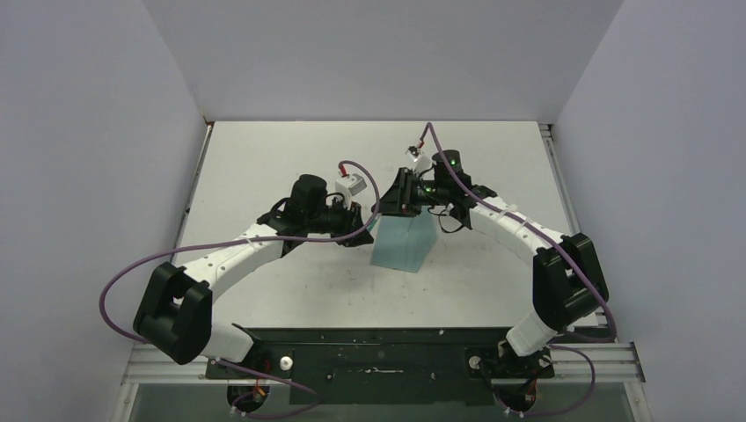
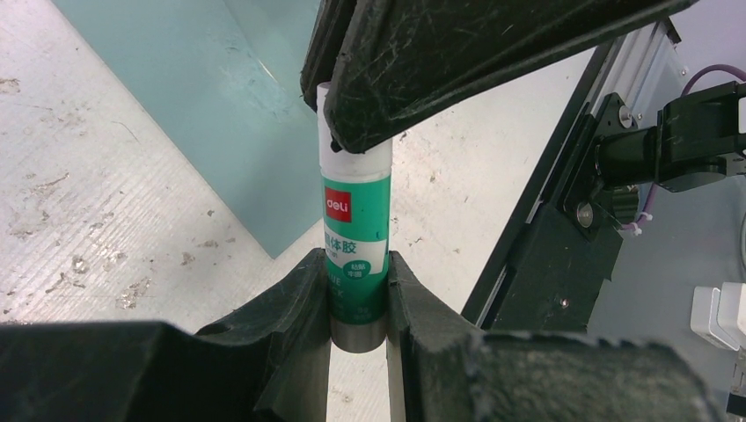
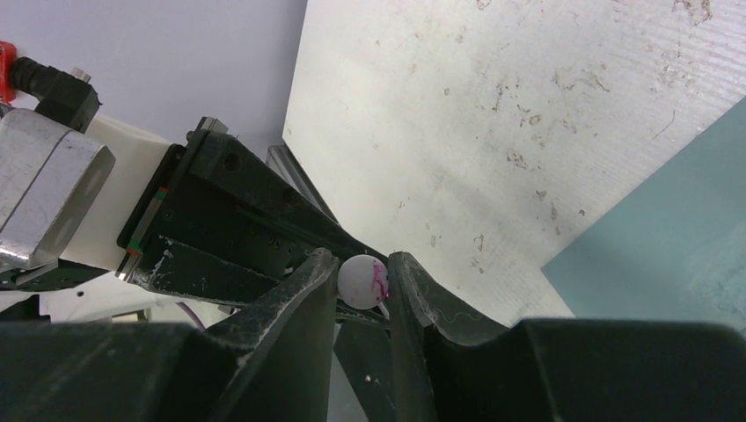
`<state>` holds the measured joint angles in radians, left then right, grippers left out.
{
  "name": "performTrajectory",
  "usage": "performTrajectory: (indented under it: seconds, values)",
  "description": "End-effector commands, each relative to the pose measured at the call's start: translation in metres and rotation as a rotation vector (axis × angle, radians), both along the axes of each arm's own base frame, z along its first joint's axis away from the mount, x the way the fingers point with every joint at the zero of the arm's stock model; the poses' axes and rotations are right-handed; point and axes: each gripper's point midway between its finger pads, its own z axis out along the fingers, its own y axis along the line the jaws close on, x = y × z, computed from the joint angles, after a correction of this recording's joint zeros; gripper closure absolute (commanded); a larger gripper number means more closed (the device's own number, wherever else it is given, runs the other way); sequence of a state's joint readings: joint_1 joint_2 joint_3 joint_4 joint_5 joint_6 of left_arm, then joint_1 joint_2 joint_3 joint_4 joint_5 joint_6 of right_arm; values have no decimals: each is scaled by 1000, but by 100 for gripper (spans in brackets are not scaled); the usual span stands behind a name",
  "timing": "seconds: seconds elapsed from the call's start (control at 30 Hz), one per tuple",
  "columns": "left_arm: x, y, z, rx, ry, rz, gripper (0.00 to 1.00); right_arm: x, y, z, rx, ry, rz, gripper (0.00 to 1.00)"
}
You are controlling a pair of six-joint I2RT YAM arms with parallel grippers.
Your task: Place the letter into the envelope and seal it
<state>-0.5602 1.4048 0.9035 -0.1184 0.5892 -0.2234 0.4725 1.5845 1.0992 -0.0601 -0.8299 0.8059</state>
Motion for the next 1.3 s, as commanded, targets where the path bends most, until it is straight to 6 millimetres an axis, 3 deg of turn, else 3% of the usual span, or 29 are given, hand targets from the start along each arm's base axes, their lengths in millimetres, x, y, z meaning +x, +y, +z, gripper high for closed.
performTrajectory:
  seconds: [0.0,0.1,0.17,0.23,0.47,0.6,0.87,0.93,1.03,1.17,1.27]
  values:
    - [10,-3,18,-28,-59,-2,100,-2,9,18,58,-47,58,79]
    - [12,-2,19,-31,-61,5,100,-4,10,19,54,-59,80,61]
    - [13,-2,20,-32,-64,6,100,-5,8,15,40,-54,88,56]
    - [13,-2,19,-31,-61,6,100,-6,9,13,36,-48,91,61]
    - [11,-2,15,-31,-49,-1,100,4,6,18,49,-63,41,93]
    - [7,0,12,-23,-36,-11,100,19,-9,30,89,-101,-26,95]
    - [-5,4,9,-27,-28,-34,100,59,-65,74,189,-152,-163,95]
    - [-2,5,11,-28,-33,-21,100,69,-76,65,102,-175,-213,95]
    - [6,5,15,-35,-41,11,100,79,-106,26,-183,-170,-310,95]
    - [14,3,20,-58,-36,49,100,85,-177,-28,-680,-232,-517,95]
    - [19,2,24,-77,-40,71,100,75,-221,-51,-923,-264,-662,95]
